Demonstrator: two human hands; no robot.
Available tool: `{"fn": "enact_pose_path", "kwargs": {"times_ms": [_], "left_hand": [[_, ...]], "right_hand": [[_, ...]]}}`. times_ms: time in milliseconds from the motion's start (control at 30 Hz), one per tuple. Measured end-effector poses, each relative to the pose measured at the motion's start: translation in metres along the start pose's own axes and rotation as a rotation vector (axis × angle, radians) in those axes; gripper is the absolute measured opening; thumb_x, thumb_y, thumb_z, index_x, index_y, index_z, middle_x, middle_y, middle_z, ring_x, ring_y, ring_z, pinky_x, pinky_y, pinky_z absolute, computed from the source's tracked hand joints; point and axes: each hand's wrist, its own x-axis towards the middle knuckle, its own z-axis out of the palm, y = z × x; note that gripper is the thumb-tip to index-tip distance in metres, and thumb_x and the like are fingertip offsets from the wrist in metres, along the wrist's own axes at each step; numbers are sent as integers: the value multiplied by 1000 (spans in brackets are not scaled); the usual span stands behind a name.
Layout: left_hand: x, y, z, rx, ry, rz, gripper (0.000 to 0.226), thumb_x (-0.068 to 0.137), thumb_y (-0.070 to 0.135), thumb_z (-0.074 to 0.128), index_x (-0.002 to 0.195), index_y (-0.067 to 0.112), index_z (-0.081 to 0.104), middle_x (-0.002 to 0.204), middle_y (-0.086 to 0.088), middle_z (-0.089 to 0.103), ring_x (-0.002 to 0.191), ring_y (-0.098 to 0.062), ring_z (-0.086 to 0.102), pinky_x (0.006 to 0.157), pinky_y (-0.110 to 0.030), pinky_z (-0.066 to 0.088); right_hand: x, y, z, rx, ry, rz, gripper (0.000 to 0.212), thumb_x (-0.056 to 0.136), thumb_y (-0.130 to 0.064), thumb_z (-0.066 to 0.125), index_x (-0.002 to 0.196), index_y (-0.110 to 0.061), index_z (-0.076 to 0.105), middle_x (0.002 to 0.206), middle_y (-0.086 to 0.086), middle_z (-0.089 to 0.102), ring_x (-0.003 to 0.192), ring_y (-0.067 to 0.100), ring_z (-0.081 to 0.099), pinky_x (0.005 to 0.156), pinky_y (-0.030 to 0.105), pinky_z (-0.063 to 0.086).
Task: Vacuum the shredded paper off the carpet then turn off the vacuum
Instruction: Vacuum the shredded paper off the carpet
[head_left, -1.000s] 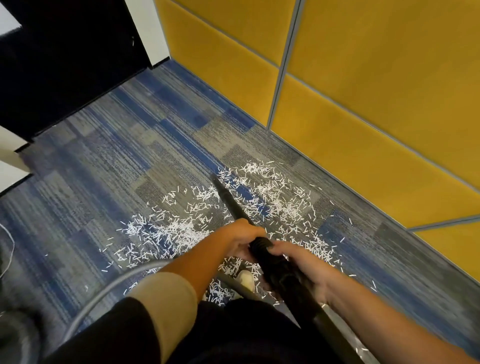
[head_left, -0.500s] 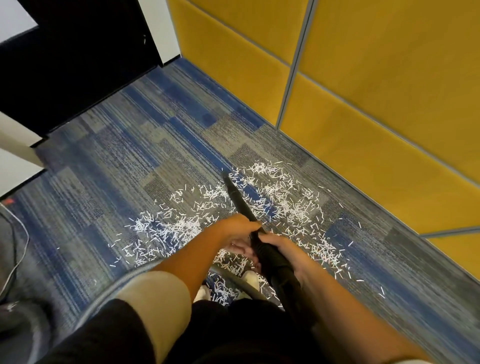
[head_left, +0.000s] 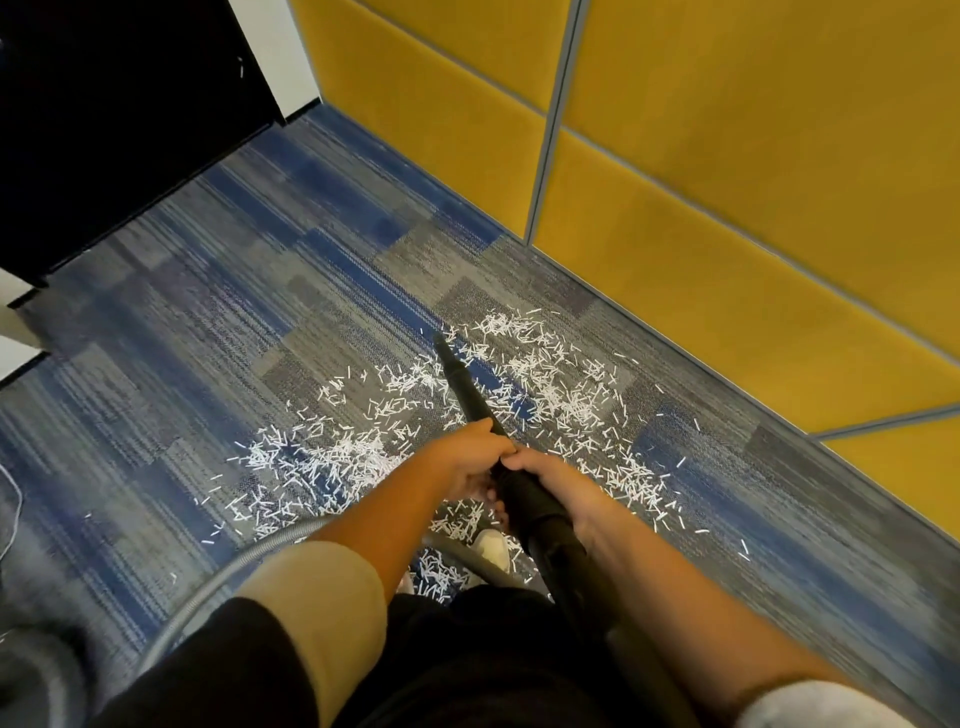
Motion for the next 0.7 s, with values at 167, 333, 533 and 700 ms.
{"fn": "enact_pose_path", "kwargs": {"times_ms": [167, 333, 533, 700], "left_hand": [[-4, -3, -10, 48, 54, -22, 37, 98, 12, 45, 132, 20, 33, 82, -10, 54, 54, -13, 50, 38, -18, 41], [0, -2, 0, 87, 36, -2, 48, 98, 12, 42, 143, 17, 26, 81, -9, 53, 54, -13, 49, 43, -21, 41], [-1, 9, 20, 31, -43, 44, 25, 99, 9, 38, 115, 28, 38, 101, -11, 56, 63, -14, 51, 47, -23, 38], [2, 4, 7, 44, -16, 24, 43, 99, 10, 38, 139, 25, 36, 105, -12, 58, 67, -15, 55, 45, -22, 41]], "right_hand": [[4, 3, 8, -20, -23, -52, 37, 93, -7, 46, 127, -17, 35, 72, 18, 54, 42, 21, 56, 40, 26, 51], [6, 6, -2, 4, -14, -85, 47, 93, -7, 46, 134, -28, 36, 68, 18, 59, 44, 23, 57, 42, 27, 51], [-3, 2, -17, 41, -7, -162, 41, 95, -10, 43, 131, -29, 39, 65, 17, 58, 45, 23, 57, 42, 27, 52], [3, 1, -5, 22, -26, -148, 42, 94, -8, 44, 130, -28, 39, 67, 18, 56, 44, 22, 56, 41, 27, 51]]}}
